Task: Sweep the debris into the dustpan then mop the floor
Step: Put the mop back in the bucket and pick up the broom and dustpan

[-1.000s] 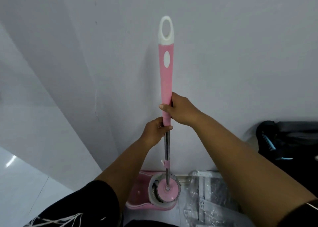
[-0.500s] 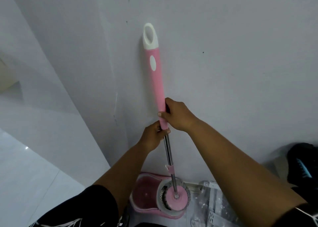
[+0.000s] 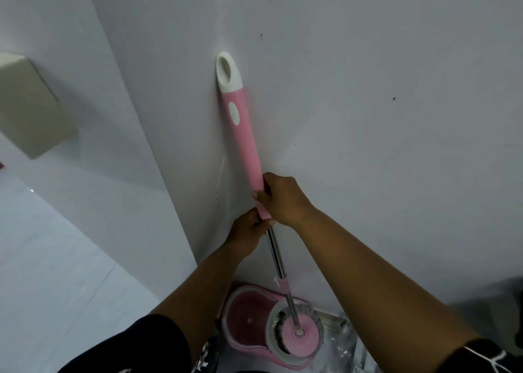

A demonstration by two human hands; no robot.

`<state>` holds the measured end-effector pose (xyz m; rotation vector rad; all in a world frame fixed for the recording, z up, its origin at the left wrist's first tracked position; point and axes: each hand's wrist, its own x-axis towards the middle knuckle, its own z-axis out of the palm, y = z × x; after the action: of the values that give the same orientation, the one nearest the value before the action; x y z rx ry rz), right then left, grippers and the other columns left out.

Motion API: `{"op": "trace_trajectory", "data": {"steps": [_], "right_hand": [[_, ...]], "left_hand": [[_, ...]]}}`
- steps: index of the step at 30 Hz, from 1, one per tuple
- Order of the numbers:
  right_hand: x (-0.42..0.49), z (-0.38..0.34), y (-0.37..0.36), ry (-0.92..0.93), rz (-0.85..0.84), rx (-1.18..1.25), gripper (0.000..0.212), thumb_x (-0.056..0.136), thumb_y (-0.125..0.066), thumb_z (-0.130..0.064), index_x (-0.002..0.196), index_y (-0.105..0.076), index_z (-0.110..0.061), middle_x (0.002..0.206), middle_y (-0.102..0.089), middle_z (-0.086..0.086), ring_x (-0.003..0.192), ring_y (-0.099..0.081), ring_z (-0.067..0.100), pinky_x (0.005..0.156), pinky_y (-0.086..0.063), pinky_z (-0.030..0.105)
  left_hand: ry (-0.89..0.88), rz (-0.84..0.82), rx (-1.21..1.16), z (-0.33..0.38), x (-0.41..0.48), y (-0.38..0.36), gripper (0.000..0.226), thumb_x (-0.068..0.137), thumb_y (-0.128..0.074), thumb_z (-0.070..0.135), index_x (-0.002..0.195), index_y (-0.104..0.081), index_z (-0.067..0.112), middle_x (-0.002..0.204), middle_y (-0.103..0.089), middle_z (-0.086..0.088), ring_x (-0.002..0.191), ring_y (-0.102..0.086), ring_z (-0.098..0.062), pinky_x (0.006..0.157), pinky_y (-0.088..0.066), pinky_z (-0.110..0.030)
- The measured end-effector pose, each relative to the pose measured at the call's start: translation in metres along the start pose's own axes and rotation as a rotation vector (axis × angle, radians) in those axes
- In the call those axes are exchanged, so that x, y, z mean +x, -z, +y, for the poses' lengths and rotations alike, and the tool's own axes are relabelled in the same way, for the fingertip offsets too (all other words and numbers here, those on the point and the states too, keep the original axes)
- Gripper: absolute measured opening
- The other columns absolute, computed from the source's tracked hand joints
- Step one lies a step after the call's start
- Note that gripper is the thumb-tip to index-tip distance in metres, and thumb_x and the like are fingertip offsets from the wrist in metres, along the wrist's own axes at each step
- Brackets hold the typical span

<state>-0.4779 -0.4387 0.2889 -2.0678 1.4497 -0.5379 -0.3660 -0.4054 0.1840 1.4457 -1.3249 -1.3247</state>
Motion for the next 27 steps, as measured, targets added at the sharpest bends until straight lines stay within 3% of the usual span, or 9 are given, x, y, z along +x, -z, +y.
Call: {"op": "trace_trajectory", "data": {"steps": [3, 5, 9, 13, 17, 20, 23, 27], "right_hand": [[0.001, 0.003, -0.001, -0.003, 0.014, 0.008, 0.026, 0.095, -0.062, -0.031, 0.110, -0.064, -0.010, 0.093, -0.066, 0.002, 0.079, -0.060, 0.014, 0.060, -0.044, 0.016], [0.000, 0.004, -0.002, -0.008, 0.028, 0.006, 0.024, 0.094, -0.063, -0.032, 0.106, -0.065, -0.010, 0.088, -0.064, 0.000, 0.078, -0.061, 0.014, 0.058, -0.043, 0.016], [-0.008, 0.002, -0.005, -0.011, 0.052, 0.059, 0.035, 0.094, -0.064, -0.028, 0.124, -0.061, -0.009, 0.109, -0.069, 0.007, 0.096, -0.066, 0.020, 0.082, -0.055, 0.029], [-0.021, 0.004, -0.009, 0.003, 0.048, 0.059, 0.036, 0.093, -0.066, -0.025, 0.124, -0.059, -0.009, 0.111, -0.069, 0.009, 0.100, -0.066, 0.021, 0.086, -0.056, 0.035], [-0.034, 0.009, -0.006, 0.006, 0.019, 0.012, 0.033, 0.094, -0.064, -0.030, 0.118, -0.058, -0.009, 0.111, -0.067, 0.011, 0.099, -0.065, 0.023, 0.081, -0.053, 0.030], [-0.044, 0.013, 0.000, 0.033, 0.023, -0.019, 0.044, 0.094, -0.063, -0.035, 0.125, -0.055, -0.005, 0.116, -0.065, 0.014, 0.101, -0.064, 0.026, 0.080, -0.048, 0.029], [-0.062, 0.014, 0.004, 0.119, 0.065, -0.053, 0.046, 0.095, -0.062, -0.034, 0.127, -0.055, -0.003, 0.120, -0.064, 0.015, 0.105, -0.062, 0.028, 0.082, -0.044, 0.027], [-0.091, 0.016, 0.000, 0.251, 0.064, -0.143, 0.049, 0.096, -0.058, -0.034, 0.134, -0.051, -0.004, 0.129, -0.059, 0.016, 0.117, -0.056, 0.031, 0.094, -0.045, 0.035]], "left_hand": [[0.001, 0.006, -0.036, -0.001, 0.001, -0.001, 0.020, 0.093, -0.061, 0.030, 0.111, -0.061, 0.040, 0.115, -0.068, 0.003, 0.103, -0.063, -0.011, 0.096, -0.052, -0.036], [0.012, 0.021, -0.071, 0.000, 0.000, -0.003, 0.026, 0.095, -0.059, 0.022, 0.120, -0.061, 0.030, 0.114, -0.067, 0.003, 0.104, -0.062, -0.011, 0.097, -0.051, -0.033], [0.022, -0.003, -0.012, 0.002, -0.003, -0.004, 0.030, 0.096, -0.057, 0.018, 0.126, -0.058, 0.020, 0.119, -0.066, -0.003, 0.107, -0.061, -0.013, 0.096, -0.049, -0.029], [0.081, 0.012, 0.096, -0.004, -0.007, -0.003, 0.036, 0.094, -0.060, 0.030, 0.129, -0.057, 0.020, 0.121, -0.065, 0.001, 0.111, -0.061, -0.014, 0.102, -0.048, -0.037], [0.106, 0.074, 0.085, -0.007, -0.024, -0.004, 0.059, 0.092, -0.063, 0.037, 0.145, -0.042, 0.019, 0.143, -0.050, 0.000, 0.128, -0.050, -0.016, 0.110, -0.037, -0.029], [0.115, 0.181, 0.222, -0.005, -0.044, -0.003, 0.068, 0.093, -0.059, 0.045, 0.150, -0.034, 0.017, 0.150, -0.042, -0.001, 0.134, -0.043, -0.016, 0.106, -0.030, -0.021], [0.084, 0.283, 0.385, -0.002, -0.072, 0.001, 0.069, 0.093, -0.057, 0.047, 0.150, -0.033, 0.016, 0.152, -0.040, -0.003, 0.137, -0.040, -0.019, 0.109, -0.028, -0.024], [0.086, 0.403, 0.585, -0.001, -0.128, 0.008, 0.070, 0.094, -0.052, 0.052, 0.150, -0.031, 0.017, 0.153, -0.038, -0.005, 0.138, -0.038, -0.023, 0.109, -0.027, -0.027]]}}
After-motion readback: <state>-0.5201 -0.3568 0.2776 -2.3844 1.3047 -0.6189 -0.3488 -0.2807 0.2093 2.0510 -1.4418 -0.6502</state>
